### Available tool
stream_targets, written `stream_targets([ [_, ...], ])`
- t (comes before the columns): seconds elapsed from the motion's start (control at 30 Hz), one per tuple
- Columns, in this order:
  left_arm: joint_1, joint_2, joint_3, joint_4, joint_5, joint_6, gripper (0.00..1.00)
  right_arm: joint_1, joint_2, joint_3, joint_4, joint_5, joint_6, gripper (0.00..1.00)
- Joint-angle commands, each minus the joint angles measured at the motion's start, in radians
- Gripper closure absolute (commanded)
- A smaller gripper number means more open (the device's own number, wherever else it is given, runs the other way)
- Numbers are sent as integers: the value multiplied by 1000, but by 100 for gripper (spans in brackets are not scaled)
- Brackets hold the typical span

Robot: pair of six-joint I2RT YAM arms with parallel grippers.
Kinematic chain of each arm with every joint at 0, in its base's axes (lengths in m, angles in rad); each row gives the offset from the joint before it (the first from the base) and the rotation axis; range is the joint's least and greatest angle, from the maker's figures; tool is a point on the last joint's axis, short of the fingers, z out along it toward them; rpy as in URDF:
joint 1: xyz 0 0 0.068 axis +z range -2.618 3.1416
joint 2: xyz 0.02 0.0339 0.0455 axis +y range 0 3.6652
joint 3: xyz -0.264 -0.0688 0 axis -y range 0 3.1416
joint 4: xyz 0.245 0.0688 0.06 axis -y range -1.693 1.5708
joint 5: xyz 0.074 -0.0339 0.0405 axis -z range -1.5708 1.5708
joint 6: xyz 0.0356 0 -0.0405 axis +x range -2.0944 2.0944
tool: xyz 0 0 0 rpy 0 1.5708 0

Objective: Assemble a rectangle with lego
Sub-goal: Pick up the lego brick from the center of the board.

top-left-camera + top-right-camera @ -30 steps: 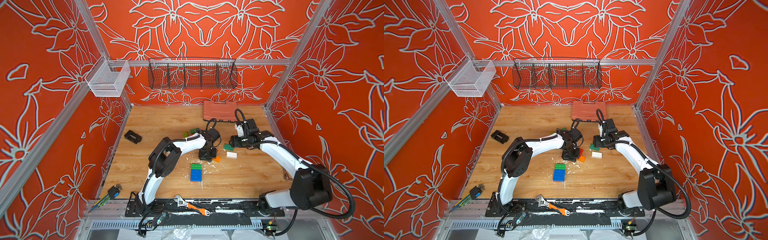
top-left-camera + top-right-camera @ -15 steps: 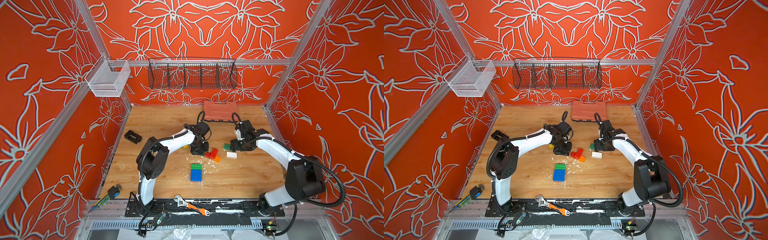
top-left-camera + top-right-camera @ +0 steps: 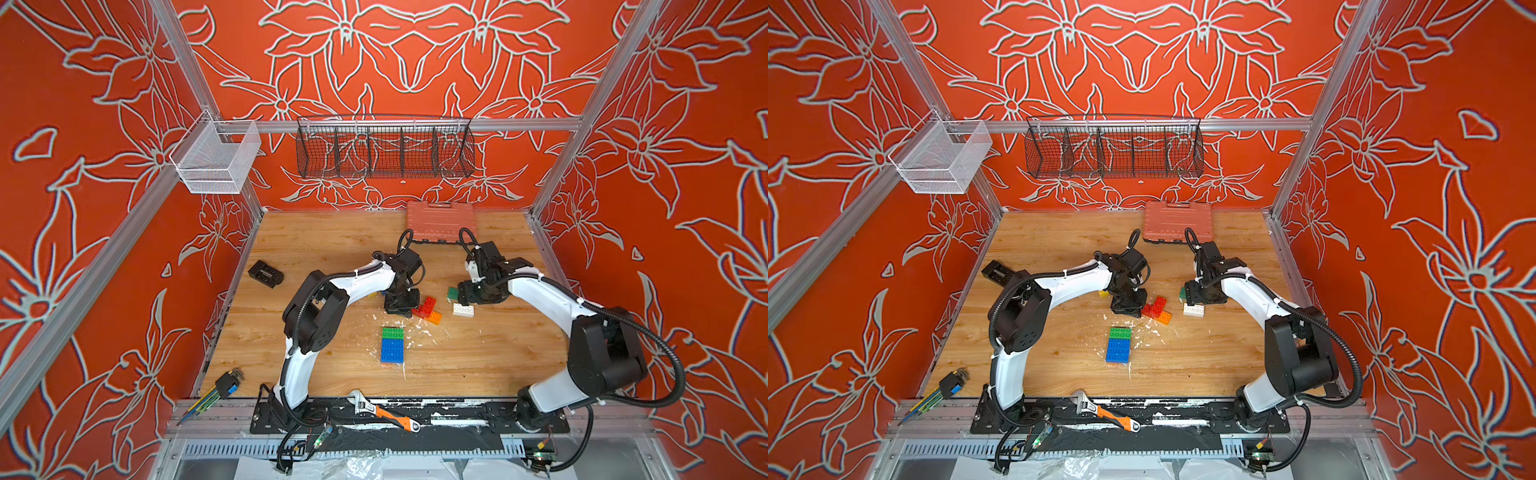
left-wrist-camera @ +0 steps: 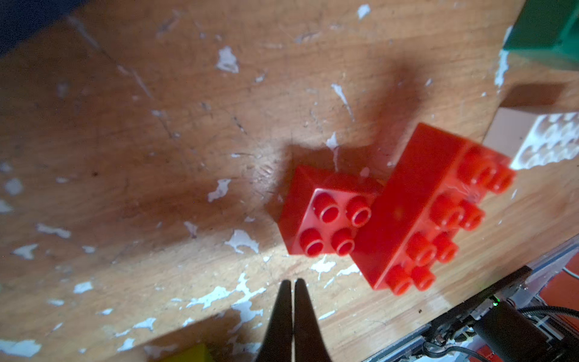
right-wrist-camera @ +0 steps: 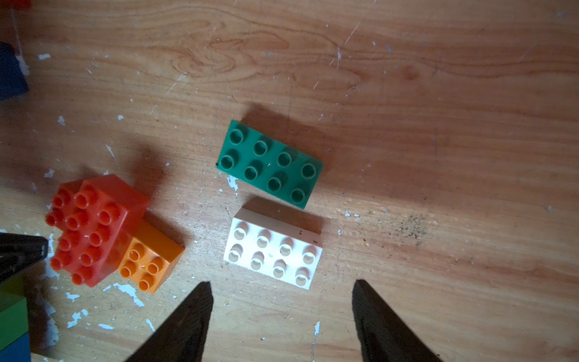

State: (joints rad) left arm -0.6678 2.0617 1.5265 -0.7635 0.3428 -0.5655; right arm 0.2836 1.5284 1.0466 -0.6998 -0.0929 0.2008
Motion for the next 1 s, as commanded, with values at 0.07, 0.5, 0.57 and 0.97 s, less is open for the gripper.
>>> stream_targets([
  [0.07, -3, 50, 31, 4, 4, -15, 100, 15, 7, 28, -53, 62, -2, 27],
  [0.5, -1, 118, 143, -47, -34, 17, 100, 56, 33, -37, 39, 59, 99, 23],
  [0.57, 0, 112, 137, -49, -32, 18, 99, 67, 47, -35, 40, 70, 107, 22],
  [0.97, 22, -21, 26, -37, -84, 48, 99, 72, 72, -9, 11, 140, 158, 15],
])
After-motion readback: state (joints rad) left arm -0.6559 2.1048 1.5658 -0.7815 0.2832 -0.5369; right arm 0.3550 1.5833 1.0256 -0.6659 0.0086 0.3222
